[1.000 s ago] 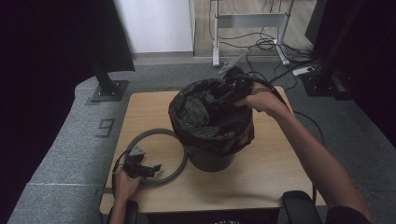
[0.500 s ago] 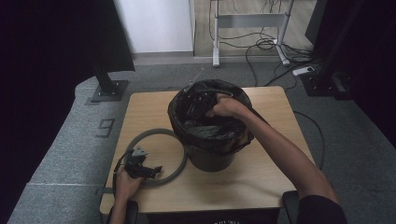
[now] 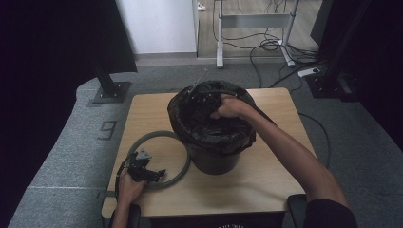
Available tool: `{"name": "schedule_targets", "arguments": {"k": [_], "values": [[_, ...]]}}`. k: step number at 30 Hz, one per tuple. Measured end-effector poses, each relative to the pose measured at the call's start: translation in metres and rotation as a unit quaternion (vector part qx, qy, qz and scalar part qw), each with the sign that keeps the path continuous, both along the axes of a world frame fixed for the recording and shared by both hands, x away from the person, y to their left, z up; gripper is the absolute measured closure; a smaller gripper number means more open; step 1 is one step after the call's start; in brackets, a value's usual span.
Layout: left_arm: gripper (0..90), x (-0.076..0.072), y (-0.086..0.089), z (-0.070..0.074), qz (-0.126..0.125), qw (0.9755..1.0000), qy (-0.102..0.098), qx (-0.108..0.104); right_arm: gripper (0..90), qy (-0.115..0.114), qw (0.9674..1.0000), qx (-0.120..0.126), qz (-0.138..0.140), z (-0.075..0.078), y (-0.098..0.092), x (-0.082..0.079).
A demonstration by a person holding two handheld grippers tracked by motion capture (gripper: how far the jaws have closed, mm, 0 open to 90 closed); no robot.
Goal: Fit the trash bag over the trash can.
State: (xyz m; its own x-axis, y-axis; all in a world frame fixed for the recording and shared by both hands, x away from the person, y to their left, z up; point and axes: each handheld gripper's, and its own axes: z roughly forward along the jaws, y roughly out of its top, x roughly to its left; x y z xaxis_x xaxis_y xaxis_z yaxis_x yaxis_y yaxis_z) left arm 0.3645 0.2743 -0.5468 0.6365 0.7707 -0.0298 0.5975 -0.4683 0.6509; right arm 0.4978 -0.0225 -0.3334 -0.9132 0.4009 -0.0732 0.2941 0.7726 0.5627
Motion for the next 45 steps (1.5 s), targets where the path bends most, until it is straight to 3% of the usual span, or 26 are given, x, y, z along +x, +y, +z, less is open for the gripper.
{"name": "schedule_targets", "arguments": {"k": [3,6,12,14,16,18,21,23,31,38,43,45], "values": [[0.0,0.000,-0.001,0.000,-0.001,1.0000,-0.002,0.006,14.1,-0.014,0.9998,0.010,-0.005,0.019,-0.020,0.001],[0.0,0.000,-0.001,0.000,-0.001,1.0000,-0.002,0.006,14.1,-0.024,0.9992,0.011,-0.030,0.023,-0.031,0.008],[0.0,0.000,-0.001,0.000,-0.001,1.0000,-0.002,0.006,14.3,-0.009,0.9993,-0.024,-0.026,-0.010,-0.023,0.020],[0.0,0.000,-0.001,0.000,-0.001,1.0000,-0.001,0.006,14.1,-0.018,0.9991,-0.035,-0.017,-0.018,-0.020,0.023],[0.0,0.000,-0.001,0.000,0.000,1.0000,-0.002,0.006,14.7,-0.007,0.9987,-0.044,-0.024,-0.028,-0.017,0.027],[0.0,0.000,-0.001,0.000,0.000,1.0000,-0.002,0.006,14.7,-0.003,0.9978,-0.061,-0.025,-0.035,-0.015,0.029],[0.0,0.000,-0.001,0.000,0.000,1.0000,-0.002,0.006,14.3,0.009,0.9975,-0.066,-0.024,-0.037,-0.014,0.029],[0.0,0.000,-0.001,0.000,0.000,1.0000,-0.002,0.006,14.3,0.004,0.9982,-0.057,-0.021,-0.031,-0.014,0.026],[0.0,0.000,-0.002,0.000,0.002,1.0000,-0.002,0.007,14.1,-0.012,0.9994,0.032,-0.008,0.019,-0.032,0.011],[0.0,0.000,-0.002,0.000,0.005,1.0000,-0.002,0.007,14.0,-0.034,0.9991,0.024,0.004,0.037,-0.050,-0.007],[0.0,0.000,-0.002,0.000,0.009,0.9999,-0.002,0.006,12.4,-0.035,0.9968,0.071,-0.012,0.046,-0.062,-0.012],[0.0,0.000,-0.002,0.000,0.010,0.9999,-0.002,0.006,3.3,-0.036,0.9959,0.080,-0.022,0.049,-0.068,-0.014]]}}
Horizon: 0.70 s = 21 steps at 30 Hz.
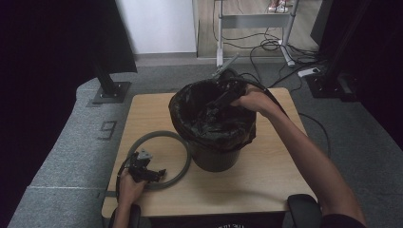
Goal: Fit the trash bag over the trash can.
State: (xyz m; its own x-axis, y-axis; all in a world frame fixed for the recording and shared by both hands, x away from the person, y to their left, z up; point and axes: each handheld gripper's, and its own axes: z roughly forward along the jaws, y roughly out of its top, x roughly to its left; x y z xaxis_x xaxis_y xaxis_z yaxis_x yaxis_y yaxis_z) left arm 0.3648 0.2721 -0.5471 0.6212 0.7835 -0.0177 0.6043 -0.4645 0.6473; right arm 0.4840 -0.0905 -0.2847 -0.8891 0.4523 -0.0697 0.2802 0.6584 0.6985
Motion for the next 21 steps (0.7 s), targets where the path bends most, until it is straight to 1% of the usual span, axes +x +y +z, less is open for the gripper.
{"name": "schedule_targets", "arguments": {"k": [1,2,6,10,16,19,21], "values": [[0.0,0.000,0.000,0.000,0.001,1.0000,0.000,0.000,0.0,0.000,1.0000,-0.001,-0.004,0.001,-0.002,-0.001],[0.0,0.000,0.000,0.000,0.001,1.0000,0.000,0.000,0.0,-0.001,1.0000,-0.001,-0.006,0.003,-0.005,-0.001],[0.0,0.000,0.000,0.000,0.002,1.0000,0.000,0.000,0.0,-0.004,0.9996,0.022,-0.016,0.009,-0.017,-0.004],[0.0,0.000,0.000,0.000,0.003,1.0000,0.000,0.000,0.0,-0.002,0.9992,0.034,-0.020,0.013,-0.030,-0.006],[0.0,0.000,0.000,0.000,0.005,1.0000,0.000,0.000,0.0,-0.004,0.9982,0.046,-0.038,0.013,-0.053,-0.010],[0.0,0.000,0.000,0.000,0.006,1.0000,0.000,0.000,0.0,-0.004,0.9978,0.047,-0.047,0.012,-0.065,-0.012],[0.0,0.000,0.000,0.000,0.006,1.0000,0.000,0.000,0.0,-0.004,0.9971,0.055,-0.053,0.011,-0.073,-0.013]]}}
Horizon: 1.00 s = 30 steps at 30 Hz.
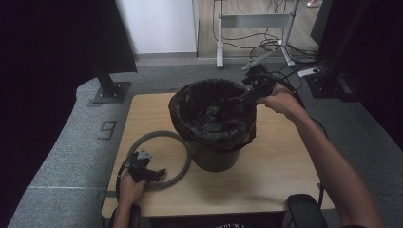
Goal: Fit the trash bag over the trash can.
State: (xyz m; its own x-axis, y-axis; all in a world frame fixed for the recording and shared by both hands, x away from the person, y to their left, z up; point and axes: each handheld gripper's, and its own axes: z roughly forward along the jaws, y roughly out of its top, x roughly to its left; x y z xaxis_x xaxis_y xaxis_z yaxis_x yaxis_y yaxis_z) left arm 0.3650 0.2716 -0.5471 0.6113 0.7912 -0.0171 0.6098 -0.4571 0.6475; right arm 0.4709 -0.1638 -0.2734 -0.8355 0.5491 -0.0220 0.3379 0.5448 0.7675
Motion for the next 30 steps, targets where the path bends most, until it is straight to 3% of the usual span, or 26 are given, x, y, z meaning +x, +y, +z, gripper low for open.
{"name": "schedule_targets", "arguments": {"k": [4,17,30], "values": [[0.0,0.000,0.000,0.000,0.002,1.0000,0.000,0.000,0.0,-0.003,1.0000,0.000,-0.009,-0.001,-0.015,-0.003],[0.0,0.000,-0.001,0.000,0.006,1.0000,0.000,0.000,0.0,-0.001,0.9987,0.031,-0.039,-0.018,-0.064,-0.016],[0.0,-0.001,-0.001,0.000,0.007,1.0000,0.000,0.000,0.7,-0.011,0.9974,0.022,-0.067,-0.059,-0.096,-0.031]]}}
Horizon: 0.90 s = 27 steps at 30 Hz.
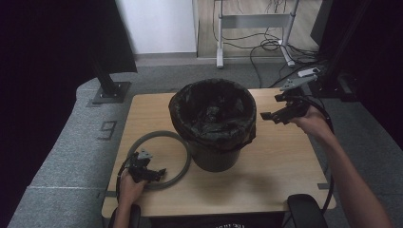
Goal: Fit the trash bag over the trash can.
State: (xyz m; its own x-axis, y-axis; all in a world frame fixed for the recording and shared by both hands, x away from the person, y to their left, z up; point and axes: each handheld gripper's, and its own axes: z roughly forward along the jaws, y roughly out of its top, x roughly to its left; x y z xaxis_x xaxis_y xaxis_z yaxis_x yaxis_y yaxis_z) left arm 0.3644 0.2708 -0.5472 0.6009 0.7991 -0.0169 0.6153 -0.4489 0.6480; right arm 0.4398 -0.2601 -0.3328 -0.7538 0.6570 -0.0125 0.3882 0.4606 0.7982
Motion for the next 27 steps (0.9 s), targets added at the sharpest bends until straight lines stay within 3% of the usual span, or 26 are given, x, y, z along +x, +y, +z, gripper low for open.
{"name": "schedule_targets", "arguments": {"k": [5,18,27], "values": [[0.0,0.000,0.000,0.000,0.000,1.0000,0.000,0.000,0.7,-0.007,0.9999,0.002,-0.012,-0.016,-0.006,-0.003],[0.0,0.000,0.000,0.000,-0.001,1.0000,0.001,0.000,0.6,0.007,0.9991,0.010,-0.039,-0.072,-0.020,-0.009],[0.0,0.000,0.000,0.000,0.000,1.0000,0.000,0.000,0.7,0.011,0.9979,-0.011,-0.062,-0.114,-0.026,-0.019]]}}
